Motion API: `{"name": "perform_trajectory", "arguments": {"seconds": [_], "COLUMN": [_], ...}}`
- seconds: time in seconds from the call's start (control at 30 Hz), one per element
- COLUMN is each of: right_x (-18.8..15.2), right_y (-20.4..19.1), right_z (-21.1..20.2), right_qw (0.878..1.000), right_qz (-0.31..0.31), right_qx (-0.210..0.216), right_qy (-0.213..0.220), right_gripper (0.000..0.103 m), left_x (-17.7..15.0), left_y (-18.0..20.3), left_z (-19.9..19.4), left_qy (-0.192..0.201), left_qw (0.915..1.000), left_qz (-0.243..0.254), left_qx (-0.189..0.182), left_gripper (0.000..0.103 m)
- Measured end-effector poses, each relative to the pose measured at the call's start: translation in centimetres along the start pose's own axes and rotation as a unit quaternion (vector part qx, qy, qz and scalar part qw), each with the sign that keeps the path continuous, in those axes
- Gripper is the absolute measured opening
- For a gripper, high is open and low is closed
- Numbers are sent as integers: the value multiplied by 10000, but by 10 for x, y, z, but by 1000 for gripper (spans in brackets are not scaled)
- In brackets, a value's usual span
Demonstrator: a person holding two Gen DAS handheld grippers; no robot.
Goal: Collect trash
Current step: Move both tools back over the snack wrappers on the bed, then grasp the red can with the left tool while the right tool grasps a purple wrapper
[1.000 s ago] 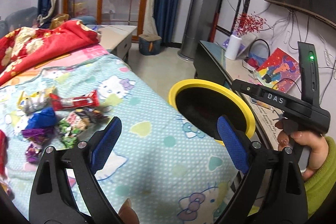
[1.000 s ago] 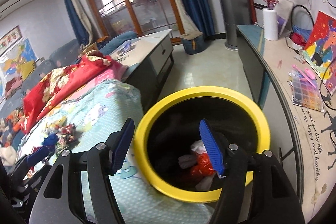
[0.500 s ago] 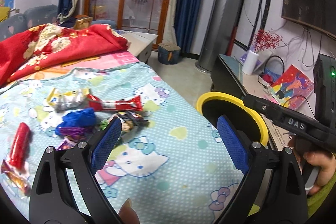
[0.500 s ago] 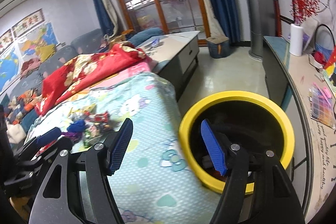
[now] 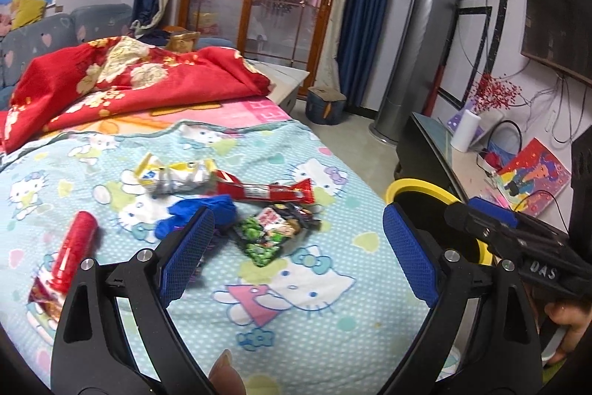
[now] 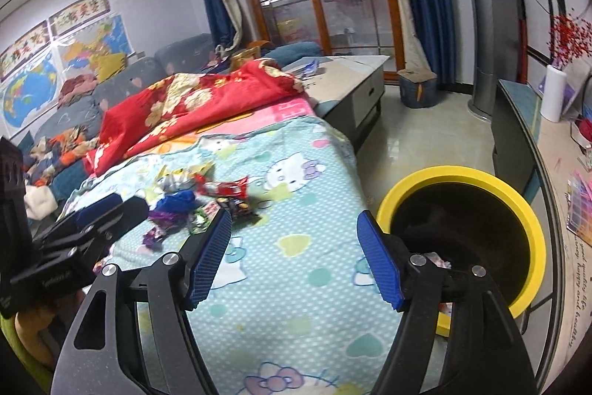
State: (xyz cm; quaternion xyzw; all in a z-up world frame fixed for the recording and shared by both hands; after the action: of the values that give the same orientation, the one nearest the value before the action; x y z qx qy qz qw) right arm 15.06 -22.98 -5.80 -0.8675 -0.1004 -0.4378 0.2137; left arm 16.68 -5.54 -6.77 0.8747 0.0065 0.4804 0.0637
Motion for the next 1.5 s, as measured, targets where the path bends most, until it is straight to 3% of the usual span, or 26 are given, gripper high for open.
{"name": "perform_trajectory", "arguments": {"seconds": [0.43, 0.9, 1.07, 1.2, 1.37, 1.5], "right_x": [-6, -16, -21, -26, -41, -55], "right_y": [-57, -126, -146, -154, -162, -163], "right_z": [20, 62, 87, 107, 140, 164], "right_qw": [9976, 9879, 9836, 9814, 9755, 9702], "right_qz": [-576, -1043, -1126, -1010, -745, -472], "right_qx": [312, 895, 1039, 1118, 1214, 1233], "right_qy": [-204, -715, -951, -1190, -1679, -2031], "right_gripper": [68, 68, 68, 67, 53, 45], "left_x": [5, -9, -16, -26, -38, -47], "left_y": [-72, -163, -180, -192, -199, -200], "left_z": [-9, -17, -13, -3, 8, 14], "left_qy": [23, -264, -425, -734, -1053, -1228], "left_qw": [9981, 9895, 9881, 9867, 9849, 9833], "left_qz": [-89, -299, -295, -501, -715, -761], "left_qx": [604, 1387, 1452, 1358, 1175, 1102], "left_gripper": [84, 84, 84, 75, 60, 54]}}
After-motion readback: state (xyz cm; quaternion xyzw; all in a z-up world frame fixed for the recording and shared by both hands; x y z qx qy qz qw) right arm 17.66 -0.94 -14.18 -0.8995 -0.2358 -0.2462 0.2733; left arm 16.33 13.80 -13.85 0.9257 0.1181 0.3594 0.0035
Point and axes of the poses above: each gripper's, at about its wrist camera, not at the fingertips, and z roughly the way its jaws point, y to its right, x to its top, the point moved 9 cm from there along z, roughly the way its jaws point, and after that the axes turned 6 degrees about x, right-handed, at the moved point
